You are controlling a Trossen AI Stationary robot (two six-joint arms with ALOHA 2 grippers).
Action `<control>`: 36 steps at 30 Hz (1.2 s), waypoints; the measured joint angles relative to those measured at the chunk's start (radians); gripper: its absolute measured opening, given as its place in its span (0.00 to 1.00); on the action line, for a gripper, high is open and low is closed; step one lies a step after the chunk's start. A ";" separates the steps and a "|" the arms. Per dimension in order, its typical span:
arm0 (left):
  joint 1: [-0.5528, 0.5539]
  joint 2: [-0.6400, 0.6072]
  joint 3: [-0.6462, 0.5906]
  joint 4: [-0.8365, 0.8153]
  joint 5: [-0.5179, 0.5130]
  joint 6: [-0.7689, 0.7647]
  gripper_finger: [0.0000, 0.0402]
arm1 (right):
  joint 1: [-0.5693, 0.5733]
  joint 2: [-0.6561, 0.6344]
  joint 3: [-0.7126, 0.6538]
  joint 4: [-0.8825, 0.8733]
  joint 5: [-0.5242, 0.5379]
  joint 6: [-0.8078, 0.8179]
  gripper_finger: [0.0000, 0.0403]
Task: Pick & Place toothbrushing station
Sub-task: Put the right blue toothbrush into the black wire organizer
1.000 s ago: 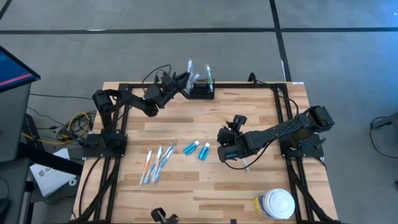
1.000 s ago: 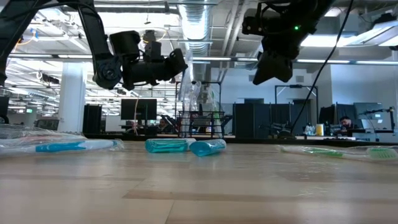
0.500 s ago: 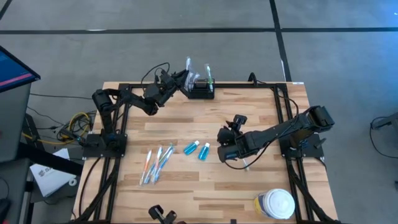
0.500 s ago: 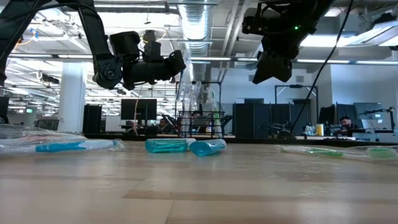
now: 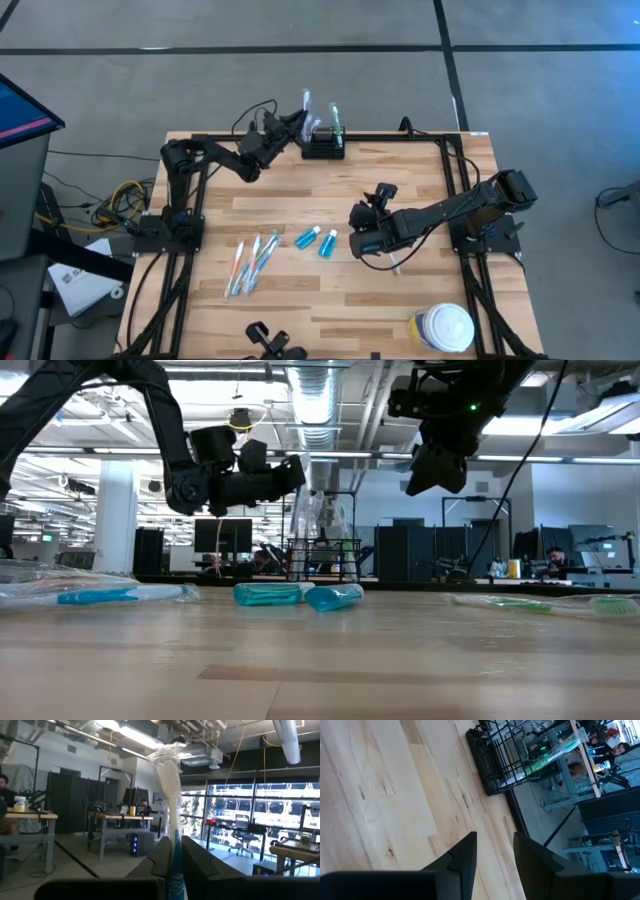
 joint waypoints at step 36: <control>-0.003 0.086 0.049 0.000 0.001 0.019 0.09 | 0.000 0.000 0.000 -0.004 0.000 0.000 0.29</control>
